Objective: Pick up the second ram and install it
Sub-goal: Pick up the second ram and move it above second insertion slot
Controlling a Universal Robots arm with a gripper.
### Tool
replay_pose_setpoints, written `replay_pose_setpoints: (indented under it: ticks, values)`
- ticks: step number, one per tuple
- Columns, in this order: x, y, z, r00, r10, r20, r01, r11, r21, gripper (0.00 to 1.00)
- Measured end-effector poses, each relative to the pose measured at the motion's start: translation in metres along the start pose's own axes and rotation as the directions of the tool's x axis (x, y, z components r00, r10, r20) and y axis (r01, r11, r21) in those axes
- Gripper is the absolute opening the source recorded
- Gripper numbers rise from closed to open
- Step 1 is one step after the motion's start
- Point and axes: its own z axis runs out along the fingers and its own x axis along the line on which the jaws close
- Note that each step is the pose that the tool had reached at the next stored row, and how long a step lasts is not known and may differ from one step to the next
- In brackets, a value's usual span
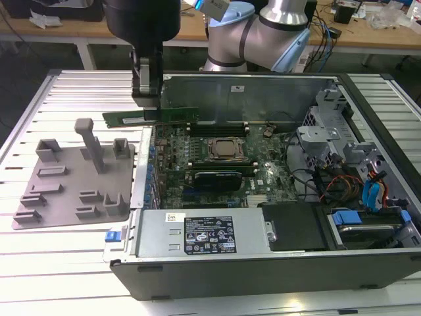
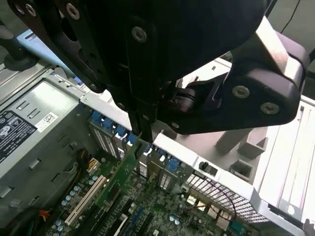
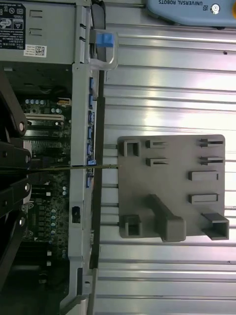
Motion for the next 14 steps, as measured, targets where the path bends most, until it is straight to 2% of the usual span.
replay_pose_setpoints:
  ticks: [3,7,10,13,14]
  values:
    - [-0.0008,-0.0082,-0.0003,1.0000,0.000,-0.0011,0.000,1.0000,-0.0007,0.11]
    - [-0.0066,-0.0214,0.0000,1.0000,0.001,-0.0089,-0.001,1.0000,-0.0024,0.11]
    - [-0.0112,-0.0311,0.0021,1.0000,0.001,-0.0091,-0.001,1.0000,-0.0068,0.11]
    - [-0.0192,-0.0387,0.0055,1.0000,0.001,-0.0089,-0.001,0.9999,-0.0113,0.11]
    - [-0.0262,-0.0424,0.0072,1.0000,0.001,-0.0089,-0.001,0.9999,-0.0129,0.11]
